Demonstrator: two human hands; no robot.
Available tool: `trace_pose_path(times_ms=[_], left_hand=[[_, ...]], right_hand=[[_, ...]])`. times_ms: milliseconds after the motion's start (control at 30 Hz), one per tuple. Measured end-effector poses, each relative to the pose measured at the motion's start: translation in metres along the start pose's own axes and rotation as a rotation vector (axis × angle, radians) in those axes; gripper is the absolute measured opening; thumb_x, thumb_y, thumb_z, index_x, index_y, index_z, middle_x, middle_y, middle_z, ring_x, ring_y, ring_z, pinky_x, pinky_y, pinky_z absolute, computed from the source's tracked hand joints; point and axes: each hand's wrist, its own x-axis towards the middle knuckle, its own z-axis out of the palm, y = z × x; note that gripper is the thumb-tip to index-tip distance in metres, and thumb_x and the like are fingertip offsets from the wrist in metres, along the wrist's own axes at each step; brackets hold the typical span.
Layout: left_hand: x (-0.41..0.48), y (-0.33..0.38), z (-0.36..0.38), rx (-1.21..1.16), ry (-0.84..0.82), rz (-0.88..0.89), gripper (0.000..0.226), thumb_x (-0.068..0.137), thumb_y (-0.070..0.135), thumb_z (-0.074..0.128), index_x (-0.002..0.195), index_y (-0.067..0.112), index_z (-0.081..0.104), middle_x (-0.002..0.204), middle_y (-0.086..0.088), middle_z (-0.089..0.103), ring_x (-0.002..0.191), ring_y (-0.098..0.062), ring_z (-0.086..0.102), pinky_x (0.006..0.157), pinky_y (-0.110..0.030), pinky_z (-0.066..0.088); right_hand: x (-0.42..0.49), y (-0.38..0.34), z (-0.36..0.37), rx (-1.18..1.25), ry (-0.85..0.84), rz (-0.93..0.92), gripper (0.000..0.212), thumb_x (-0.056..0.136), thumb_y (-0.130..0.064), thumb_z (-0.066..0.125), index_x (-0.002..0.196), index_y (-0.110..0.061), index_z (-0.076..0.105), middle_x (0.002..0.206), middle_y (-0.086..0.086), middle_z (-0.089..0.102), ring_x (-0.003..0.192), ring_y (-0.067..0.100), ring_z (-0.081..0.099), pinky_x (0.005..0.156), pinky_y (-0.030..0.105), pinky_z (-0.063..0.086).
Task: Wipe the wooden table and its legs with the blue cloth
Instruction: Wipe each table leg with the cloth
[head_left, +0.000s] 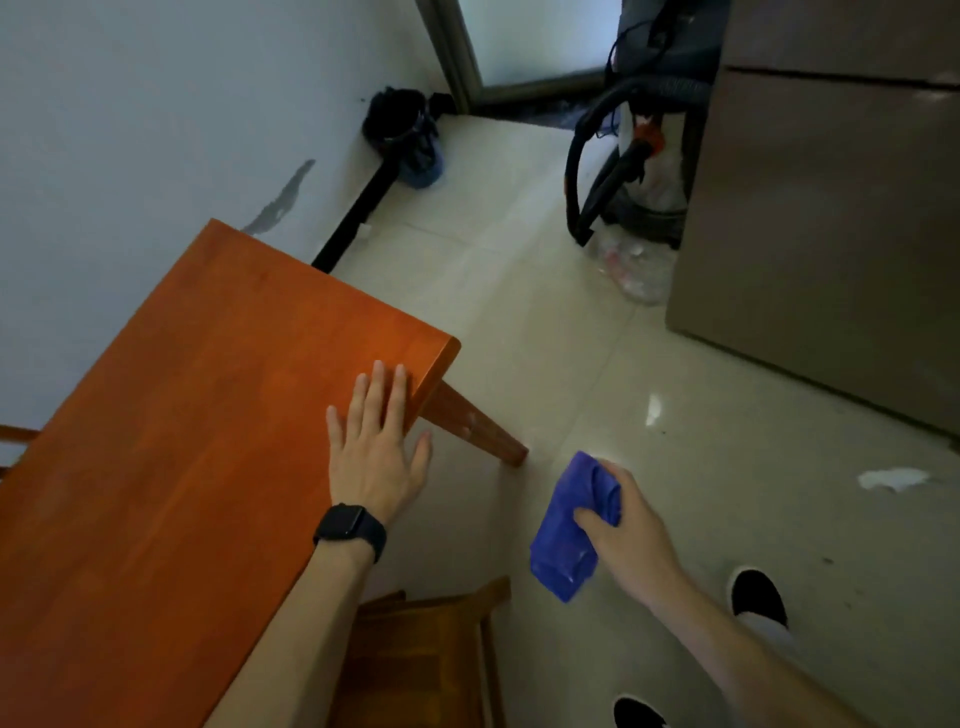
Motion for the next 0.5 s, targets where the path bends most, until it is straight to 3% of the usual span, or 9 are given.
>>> trace_pose_path(times_ms=[133, 300, 400, 500], left_hand=[[0.002, -0.003, 0.029, 0.072, 0.158, -0.047, 0.085, 0.095, 0.030, 0.056, 0.159, 0.024, 0.002, 0.166, -0.008, 0.008, 0.153, -0.027, 0.004, 0.121, -0.057, 0.010], [0.001, -0.004, 0.046, 0.103, 0.311, -0.052, 0.080, 0.092, 0.014, 0.051, 0.158, 0.016, 0.005, 0.164, -0.009, 0.016, 0.152, -0.026, 0.010, 0.121, -0.056, 0.014], [0.004, -0.004, 0.053, 0.132, 0.368, -0.049, 0.081, 0.093, 0.016, 0.053, 0.158, 0.014, 0.005, 0.164, -0.008, 0.019, 0.152, -0.024, 0.014, 0.120, -0.056, 0.018], [0.004, -0.005, 0.061, 0.187, 0.443, -0.066, 0.081, 0.094, 0.018, 0.054, 0.158, 0.013, 0.007, 0.162, -0.009, 0.024, 0.151, -0.025, 0.017, 0.120, -0.055, 0.020]], right_hand=[[0.051, 0.026, 0.041, -0.024, -0.002, -0.060, 0.052, 0.085, -0.014, 0.066, 0.129, -0.035, 0.048, 0.114, -0.010, 0.062, 0.099, 0.012, 0.061, 0.083, 0.024, 0.045], [0.096, 0.041, 0.085, -0.029, -0.007, -0.188, 0.054, 0.088, -0.020, 0.064, 0.135, -0.033, 0.042, 0.115, -0.010, 0.058, 0.097, 0.012, 0.058, 0.079, 0.023, 0.042], [0.120, 0.034, 0.112, -0.025, 0.004, -0.399, 0.054, 0.088, -0.021, 0.065, 0.136, -0.031, 0.042, 0.118, -0.009, 0.059, 0.101, 0.011, 0.059, 0.084, 0.027, 0.049], [0.151, 0.013, 0.144, -0.125, 0.139, -0.800, 0.059, 0.084, -0.010, 0.068, 0.138, -0.020, 0.046, 0.126, 0.001, 0.057, 0.108, 0.016, 0.054, 0.091, 0.028, 0.047]])
